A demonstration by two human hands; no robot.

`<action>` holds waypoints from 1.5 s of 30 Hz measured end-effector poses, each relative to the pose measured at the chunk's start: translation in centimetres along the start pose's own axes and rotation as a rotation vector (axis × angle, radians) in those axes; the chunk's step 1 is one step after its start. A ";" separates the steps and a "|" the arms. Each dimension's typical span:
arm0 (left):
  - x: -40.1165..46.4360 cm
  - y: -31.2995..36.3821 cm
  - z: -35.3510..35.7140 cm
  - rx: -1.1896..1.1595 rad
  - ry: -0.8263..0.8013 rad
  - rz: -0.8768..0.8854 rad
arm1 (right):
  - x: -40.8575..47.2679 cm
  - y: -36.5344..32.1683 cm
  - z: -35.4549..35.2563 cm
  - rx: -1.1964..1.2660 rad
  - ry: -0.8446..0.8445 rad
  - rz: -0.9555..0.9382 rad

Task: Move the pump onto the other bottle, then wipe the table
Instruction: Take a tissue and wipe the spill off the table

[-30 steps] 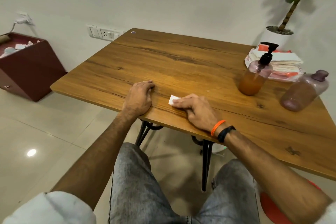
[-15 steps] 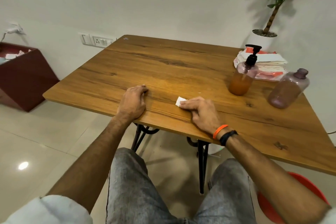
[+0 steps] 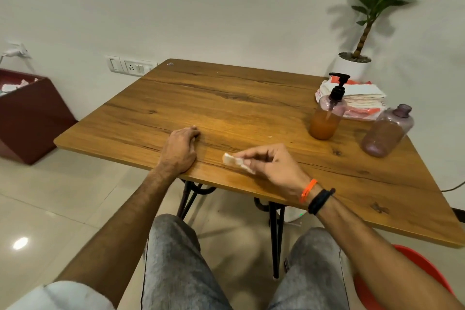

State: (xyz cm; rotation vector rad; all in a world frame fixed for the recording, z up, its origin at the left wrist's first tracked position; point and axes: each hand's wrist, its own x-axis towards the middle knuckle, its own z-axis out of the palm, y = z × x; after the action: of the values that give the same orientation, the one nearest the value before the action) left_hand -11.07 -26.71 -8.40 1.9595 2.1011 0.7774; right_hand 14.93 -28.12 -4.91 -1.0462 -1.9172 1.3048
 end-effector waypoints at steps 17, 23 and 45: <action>1.1 7.3 0.8 -0.689 0.134 -0.029 | 7.4 0.8 -0.8 -0.080 0.644 0.223; 1.3 7.9 1.6 -0.490 0.308 0.344 | 8.3 -0.4 -1.0 0.700 0.318 0.428; 4.0 -2.6 0.5 -0.037 -0.009 -0.009 | 10.0 3.4 -1.4 -1.186 0.215 -0.051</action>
State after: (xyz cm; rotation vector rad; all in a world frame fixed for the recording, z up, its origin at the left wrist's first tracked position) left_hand -13.61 -22.73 -9.19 1.9294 2.0741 0.7992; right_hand 11.79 -18.19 -7.25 -1.5299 -2.4903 -0.1322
